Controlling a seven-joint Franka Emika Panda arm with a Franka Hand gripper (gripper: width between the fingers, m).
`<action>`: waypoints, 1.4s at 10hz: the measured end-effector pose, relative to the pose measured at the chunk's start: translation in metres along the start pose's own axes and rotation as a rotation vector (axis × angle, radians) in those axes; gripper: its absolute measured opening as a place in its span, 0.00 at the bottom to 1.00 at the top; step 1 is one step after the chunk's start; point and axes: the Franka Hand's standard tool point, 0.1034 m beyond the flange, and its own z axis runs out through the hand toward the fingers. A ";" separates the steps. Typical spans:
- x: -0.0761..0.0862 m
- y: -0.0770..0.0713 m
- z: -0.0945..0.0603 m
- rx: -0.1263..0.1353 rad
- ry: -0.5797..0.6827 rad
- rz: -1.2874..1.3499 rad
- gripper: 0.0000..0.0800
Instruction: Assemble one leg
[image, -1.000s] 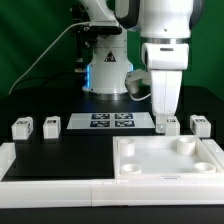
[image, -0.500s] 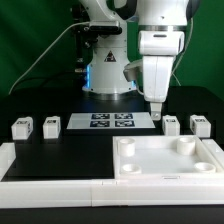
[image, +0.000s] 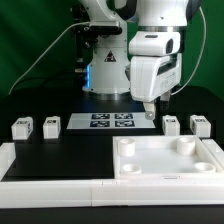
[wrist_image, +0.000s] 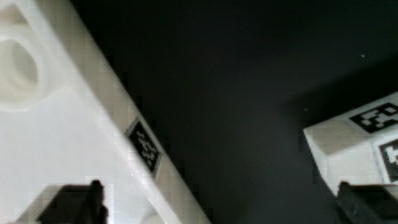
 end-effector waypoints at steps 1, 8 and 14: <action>0.001 -0.007 0.002 0.008 0.006 0.178 0.81; 0.041 -0.058 0.008 0.060 0.002 0.864 0.81; 0.066 -0.072 0.012 0.075 -0.030 0.876 0.81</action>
Offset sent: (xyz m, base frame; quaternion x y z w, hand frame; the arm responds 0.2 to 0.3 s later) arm -0.0089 0.0235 -0.0033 0.0009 0.0002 0.3431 0.9393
